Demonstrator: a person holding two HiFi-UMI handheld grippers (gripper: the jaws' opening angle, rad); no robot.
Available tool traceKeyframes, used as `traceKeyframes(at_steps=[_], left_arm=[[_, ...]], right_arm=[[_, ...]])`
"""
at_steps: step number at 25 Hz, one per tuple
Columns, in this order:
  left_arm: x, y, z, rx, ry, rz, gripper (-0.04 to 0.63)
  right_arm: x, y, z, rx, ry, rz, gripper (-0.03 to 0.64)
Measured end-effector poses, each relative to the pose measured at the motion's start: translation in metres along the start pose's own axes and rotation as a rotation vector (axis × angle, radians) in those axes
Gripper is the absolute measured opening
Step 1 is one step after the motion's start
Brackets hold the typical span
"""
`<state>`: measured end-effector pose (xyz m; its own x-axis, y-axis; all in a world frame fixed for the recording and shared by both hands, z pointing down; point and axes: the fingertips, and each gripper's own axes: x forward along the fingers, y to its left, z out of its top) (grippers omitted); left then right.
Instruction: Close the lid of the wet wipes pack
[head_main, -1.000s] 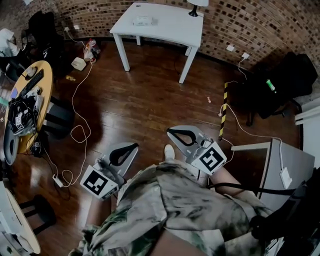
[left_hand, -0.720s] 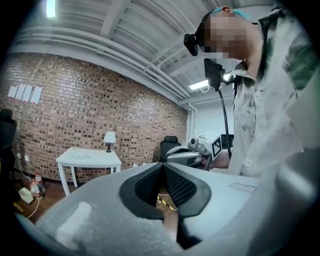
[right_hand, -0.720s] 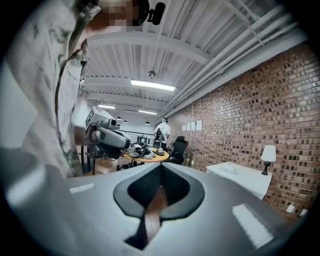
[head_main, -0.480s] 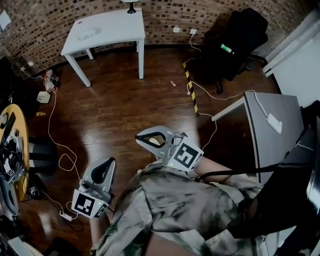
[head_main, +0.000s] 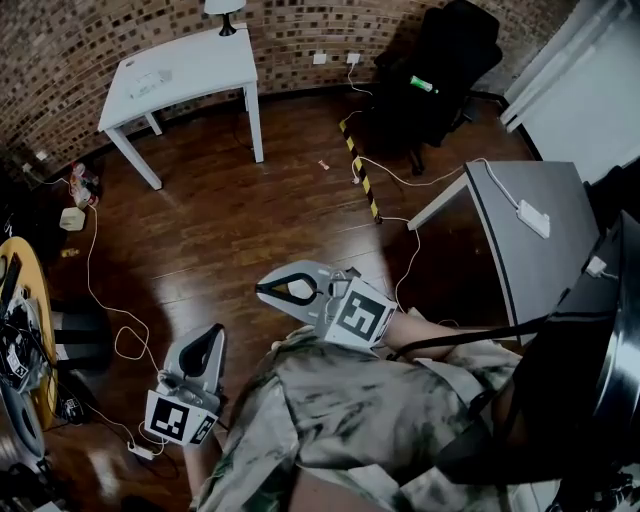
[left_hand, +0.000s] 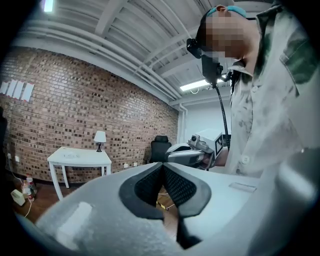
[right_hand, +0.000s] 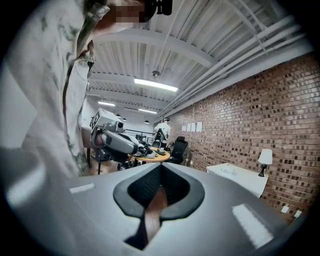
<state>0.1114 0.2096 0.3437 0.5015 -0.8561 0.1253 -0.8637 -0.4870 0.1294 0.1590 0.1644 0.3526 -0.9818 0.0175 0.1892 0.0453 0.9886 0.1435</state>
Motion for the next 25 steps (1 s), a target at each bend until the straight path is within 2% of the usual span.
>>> traceKeyframes(at_steps=[25], left_arm=[[-0.013,0.003,-0.008,-0.011,0.012,0.005,0.002]], right_arm=[[0.014,0.016,0.016,-0.037,-0.024,0.038,0.001]])
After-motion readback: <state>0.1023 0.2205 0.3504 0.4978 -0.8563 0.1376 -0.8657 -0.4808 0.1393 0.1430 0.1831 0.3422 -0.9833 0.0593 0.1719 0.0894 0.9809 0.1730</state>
